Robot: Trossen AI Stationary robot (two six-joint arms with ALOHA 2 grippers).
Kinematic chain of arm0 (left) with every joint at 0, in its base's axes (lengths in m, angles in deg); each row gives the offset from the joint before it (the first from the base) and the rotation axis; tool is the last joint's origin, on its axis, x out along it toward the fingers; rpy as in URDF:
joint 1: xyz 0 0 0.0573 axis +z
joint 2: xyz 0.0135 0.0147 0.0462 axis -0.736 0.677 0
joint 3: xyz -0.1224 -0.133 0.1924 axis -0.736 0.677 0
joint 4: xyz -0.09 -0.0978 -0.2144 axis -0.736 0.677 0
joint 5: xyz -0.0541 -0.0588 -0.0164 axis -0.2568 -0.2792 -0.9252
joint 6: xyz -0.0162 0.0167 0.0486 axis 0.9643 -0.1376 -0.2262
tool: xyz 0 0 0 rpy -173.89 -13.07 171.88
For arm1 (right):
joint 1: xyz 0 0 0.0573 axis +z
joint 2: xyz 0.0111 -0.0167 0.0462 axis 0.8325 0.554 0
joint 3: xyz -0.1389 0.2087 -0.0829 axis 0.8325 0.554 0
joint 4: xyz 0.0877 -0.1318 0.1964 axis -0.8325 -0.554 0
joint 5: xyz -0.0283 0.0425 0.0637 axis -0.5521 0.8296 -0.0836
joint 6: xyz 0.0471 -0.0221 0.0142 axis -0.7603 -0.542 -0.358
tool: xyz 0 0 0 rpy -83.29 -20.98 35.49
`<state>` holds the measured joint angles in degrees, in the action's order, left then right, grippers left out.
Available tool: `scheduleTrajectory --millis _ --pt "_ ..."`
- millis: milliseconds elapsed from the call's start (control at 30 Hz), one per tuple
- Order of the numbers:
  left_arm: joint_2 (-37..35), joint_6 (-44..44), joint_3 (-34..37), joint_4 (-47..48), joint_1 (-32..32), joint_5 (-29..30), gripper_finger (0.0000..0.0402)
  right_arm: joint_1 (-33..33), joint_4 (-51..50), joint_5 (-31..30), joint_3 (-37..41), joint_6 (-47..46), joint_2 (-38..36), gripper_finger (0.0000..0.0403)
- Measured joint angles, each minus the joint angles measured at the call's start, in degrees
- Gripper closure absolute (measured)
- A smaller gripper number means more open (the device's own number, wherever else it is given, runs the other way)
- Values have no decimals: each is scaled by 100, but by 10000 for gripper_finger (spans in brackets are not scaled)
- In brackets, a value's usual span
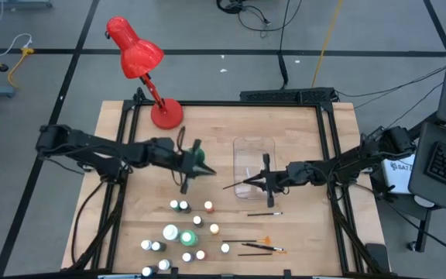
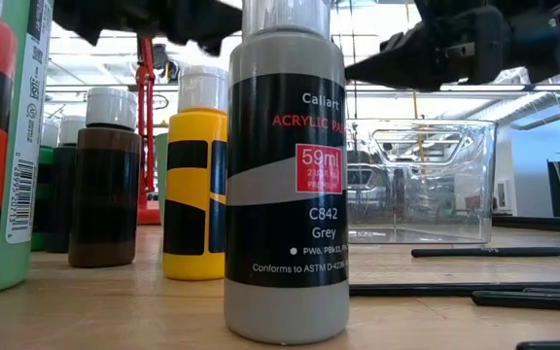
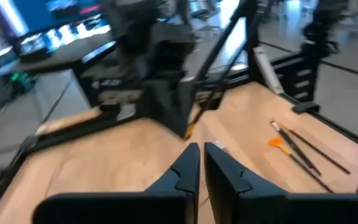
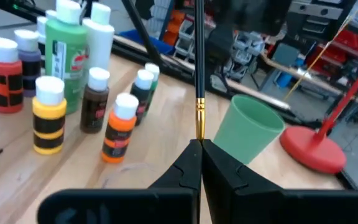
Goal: Pick & Place Paint Supplies
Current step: Put the gold paintbrush into the green cup
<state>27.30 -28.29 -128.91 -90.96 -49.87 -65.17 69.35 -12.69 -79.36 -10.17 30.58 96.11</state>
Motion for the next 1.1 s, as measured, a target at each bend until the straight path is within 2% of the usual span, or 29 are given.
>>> scheduleTrajectory --millis 100,267,400,533,733,1000,1100 --pt "241 -153 -286 5 -200 -5 340 26 41 6 0 24 -1 403" --pt "420 -452 -489 -57 -291 -5 261 22 -36 -2 0 -5 -1 403" --pt "472 -444 -505 -508 -289 -141 201 22 -37 -2 0 -126 -1 403" --pt "472 -453 -505 -843 -323 -325 165 22 -17 -2 0 -80 -1 403" --pt "585 -311 -505 -1097 -330 -337 150 -23 238 0 -1 130 -1 403" --pt "1230 -280 -505 -2337 -334 -447 164 -101 165 -2 0 134 -1 403" --pt "1289 -280 -500 -2386 -334 -621 167 -90 236 -1 55 145 -1 403"
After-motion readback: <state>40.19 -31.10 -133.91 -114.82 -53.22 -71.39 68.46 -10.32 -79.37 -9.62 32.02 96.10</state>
